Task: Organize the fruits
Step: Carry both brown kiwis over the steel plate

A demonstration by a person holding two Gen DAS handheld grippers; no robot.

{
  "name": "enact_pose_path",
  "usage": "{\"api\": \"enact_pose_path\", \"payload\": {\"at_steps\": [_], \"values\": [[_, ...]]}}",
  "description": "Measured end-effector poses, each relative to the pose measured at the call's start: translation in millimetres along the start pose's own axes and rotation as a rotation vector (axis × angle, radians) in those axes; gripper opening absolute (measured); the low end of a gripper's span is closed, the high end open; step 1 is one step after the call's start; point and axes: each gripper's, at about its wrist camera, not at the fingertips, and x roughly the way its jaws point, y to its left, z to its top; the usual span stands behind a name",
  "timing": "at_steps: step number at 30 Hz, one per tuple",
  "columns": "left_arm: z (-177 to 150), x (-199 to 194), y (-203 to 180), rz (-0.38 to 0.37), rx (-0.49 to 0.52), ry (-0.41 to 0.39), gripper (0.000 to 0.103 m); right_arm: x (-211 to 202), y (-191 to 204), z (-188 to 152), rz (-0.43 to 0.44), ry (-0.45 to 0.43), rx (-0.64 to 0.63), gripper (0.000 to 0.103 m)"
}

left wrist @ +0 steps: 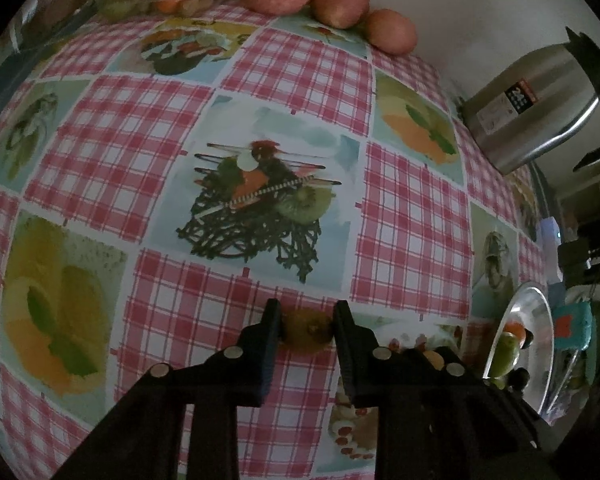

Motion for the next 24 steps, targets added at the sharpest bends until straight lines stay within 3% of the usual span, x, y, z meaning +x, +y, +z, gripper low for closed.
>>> {"api": "enact_pose_path", "payload": {"at_steps": [12, 24], "values": [[-2.4, -8.8, 18.0, -0.017, -0.102, 0.057, 0.028, 0.3, 0.3, 1.0, 0.002, 0.004, 0.012, 0.027], [-10.1, -23.8, 28.8, -0.03, -0.139, 0.074, 0.028, -1.3, 2.7, -0.8, 0.025, 0.029, 0.03, 0.027]]}}
